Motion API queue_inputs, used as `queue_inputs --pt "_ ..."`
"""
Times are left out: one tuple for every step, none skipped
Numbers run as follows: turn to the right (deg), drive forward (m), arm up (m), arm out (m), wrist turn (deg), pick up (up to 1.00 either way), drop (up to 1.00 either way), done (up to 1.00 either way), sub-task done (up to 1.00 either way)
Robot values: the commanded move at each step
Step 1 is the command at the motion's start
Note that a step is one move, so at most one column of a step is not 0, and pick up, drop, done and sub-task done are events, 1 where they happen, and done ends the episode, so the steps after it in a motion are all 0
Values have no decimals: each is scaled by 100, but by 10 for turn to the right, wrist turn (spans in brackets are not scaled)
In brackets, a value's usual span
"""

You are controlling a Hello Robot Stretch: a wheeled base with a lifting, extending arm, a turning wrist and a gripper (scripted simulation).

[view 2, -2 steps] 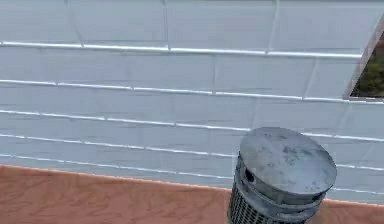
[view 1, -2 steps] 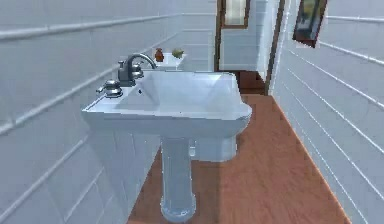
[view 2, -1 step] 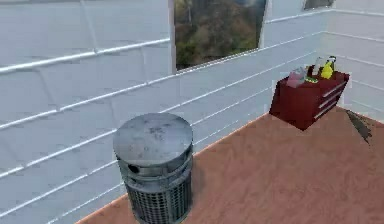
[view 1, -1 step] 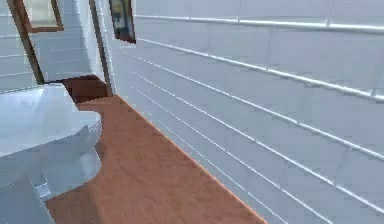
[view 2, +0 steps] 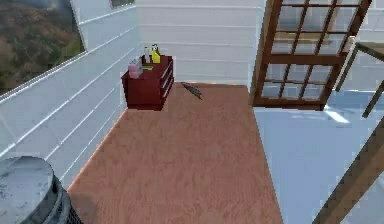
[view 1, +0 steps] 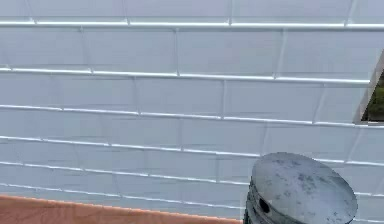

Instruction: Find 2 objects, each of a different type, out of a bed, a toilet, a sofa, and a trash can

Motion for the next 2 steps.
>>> queue_inputs --pt "0 20 0 0 0 0 0 0 0" --pt "-360 0 0 0 0 0 0 0 0"
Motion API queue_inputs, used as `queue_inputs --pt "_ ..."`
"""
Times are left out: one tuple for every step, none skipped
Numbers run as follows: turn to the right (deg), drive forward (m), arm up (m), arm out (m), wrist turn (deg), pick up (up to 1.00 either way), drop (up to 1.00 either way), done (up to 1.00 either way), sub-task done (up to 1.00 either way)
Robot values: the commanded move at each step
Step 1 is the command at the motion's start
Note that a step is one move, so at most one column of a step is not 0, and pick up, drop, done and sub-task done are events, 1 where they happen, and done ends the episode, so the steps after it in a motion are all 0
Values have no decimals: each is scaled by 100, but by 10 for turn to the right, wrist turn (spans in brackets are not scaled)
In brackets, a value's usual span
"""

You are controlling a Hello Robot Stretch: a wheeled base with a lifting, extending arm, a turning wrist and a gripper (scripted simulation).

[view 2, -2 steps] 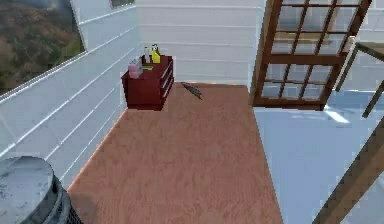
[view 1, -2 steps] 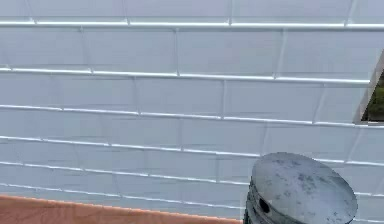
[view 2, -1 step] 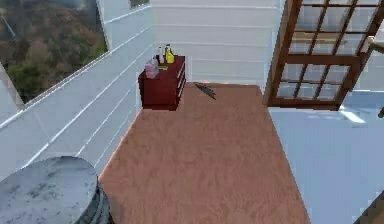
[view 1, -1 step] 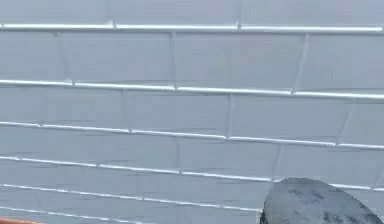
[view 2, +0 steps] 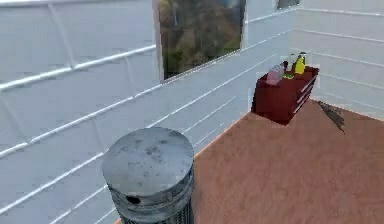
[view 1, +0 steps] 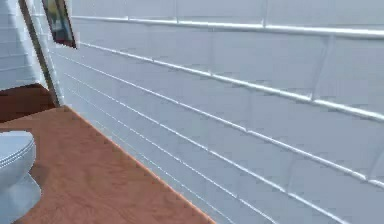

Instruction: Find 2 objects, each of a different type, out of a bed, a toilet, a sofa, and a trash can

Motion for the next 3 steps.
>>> queue_inputs --pt "0 60 0 0 0 0 0 0 0" --pt "-450 0 0 0 0 0 0 0 0" --pt "-150 0 0 0 0 0 0 0 0"
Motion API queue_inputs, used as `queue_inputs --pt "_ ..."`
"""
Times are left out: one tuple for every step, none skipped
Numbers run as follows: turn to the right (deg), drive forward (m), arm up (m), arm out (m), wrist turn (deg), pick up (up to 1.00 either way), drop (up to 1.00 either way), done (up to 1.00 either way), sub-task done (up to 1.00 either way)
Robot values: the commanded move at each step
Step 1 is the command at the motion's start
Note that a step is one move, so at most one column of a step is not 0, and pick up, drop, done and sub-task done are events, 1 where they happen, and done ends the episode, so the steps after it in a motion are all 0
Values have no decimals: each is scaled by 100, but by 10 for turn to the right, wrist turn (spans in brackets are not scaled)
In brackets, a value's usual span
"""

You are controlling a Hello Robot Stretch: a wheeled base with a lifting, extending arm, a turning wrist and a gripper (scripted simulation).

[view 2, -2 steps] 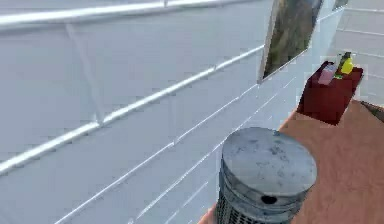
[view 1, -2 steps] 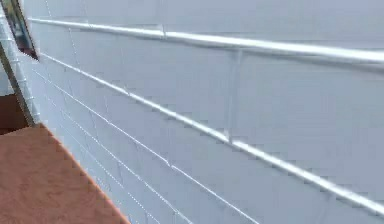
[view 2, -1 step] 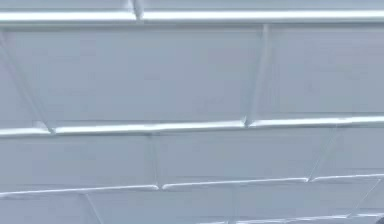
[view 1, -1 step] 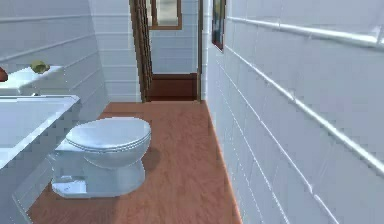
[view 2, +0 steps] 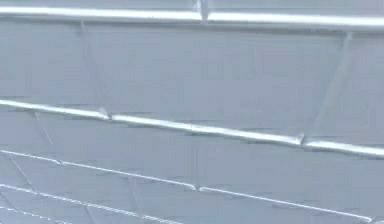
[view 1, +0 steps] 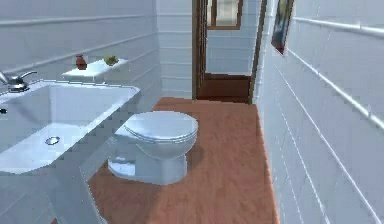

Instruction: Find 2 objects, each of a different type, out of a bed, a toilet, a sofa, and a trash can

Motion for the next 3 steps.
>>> queue_inputs --pt "0 65 0 0 0 0 0 0 0" --pt "-210 0 0 0 0 0 0 0 0" --pt "0 0 0 0 0 0 0 100 0"
